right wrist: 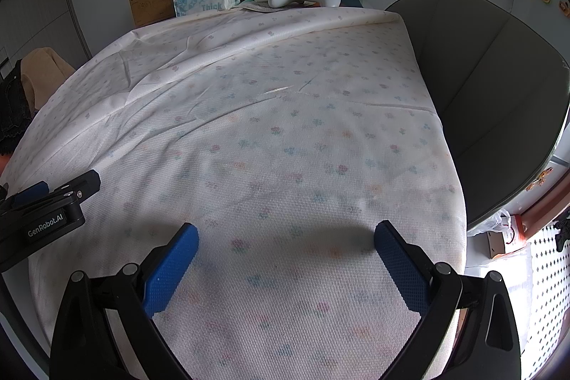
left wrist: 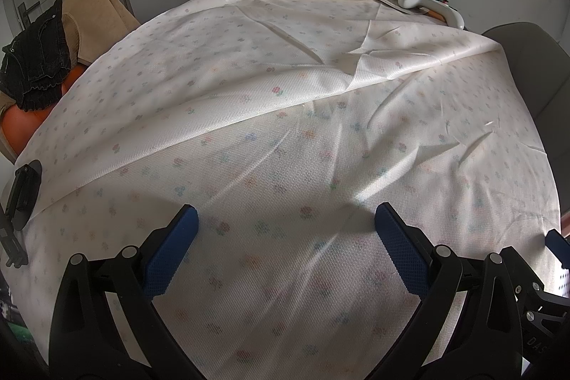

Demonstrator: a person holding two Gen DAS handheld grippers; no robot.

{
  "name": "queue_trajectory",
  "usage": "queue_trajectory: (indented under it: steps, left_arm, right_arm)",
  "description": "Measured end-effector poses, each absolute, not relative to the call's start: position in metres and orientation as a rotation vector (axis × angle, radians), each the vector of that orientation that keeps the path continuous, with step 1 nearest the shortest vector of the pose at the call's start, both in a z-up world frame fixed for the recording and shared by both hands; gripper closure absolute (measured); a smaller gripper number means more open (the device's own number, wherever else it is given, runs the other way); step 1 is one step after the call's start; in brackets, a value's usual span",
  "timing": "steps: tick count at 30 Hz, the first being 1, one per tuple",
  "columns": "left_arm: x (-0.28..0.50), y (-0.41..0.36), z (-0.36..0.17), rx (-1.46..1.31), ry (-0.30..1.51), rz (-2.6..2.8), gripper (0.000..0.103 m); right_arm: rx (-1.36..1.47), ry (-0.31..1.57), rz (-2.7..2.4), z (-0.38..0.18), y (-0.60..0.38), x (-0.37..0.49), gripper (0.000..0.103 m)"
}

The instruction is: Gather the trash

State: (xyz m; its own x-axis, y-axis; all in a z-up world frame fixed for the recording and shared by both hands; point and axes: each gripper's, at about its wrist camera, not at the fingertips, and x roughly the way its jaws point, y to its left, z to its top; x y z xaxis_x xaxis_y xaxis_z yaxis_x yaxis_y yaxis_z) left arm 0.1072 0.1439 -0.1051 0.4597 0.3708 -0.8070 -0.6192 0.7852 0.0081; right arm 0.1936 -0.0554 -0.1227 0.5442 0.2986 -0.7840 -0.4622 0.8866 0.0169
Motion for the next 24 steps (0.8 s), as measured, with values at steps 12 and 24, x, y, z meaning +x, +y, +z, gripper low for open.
queue_trajectory:
  steps: [12, 24]
  left_arm:
    - [0.1072, 0.144, -0.1051, -0.306, 0.905, 0.621, 0.004]
    - [0.1071, 0.144, -0.1051, -0.306, 0.905, 0.621, 0.004]
  right_arm:
    - [-0.201, 0.887, 0.455, -0.1228, -0.0554, 0.1934, 0.006]
    - [-0.201, 0.887, 0.455, -0.1228, -0.0553, 0.1934, 0.006]
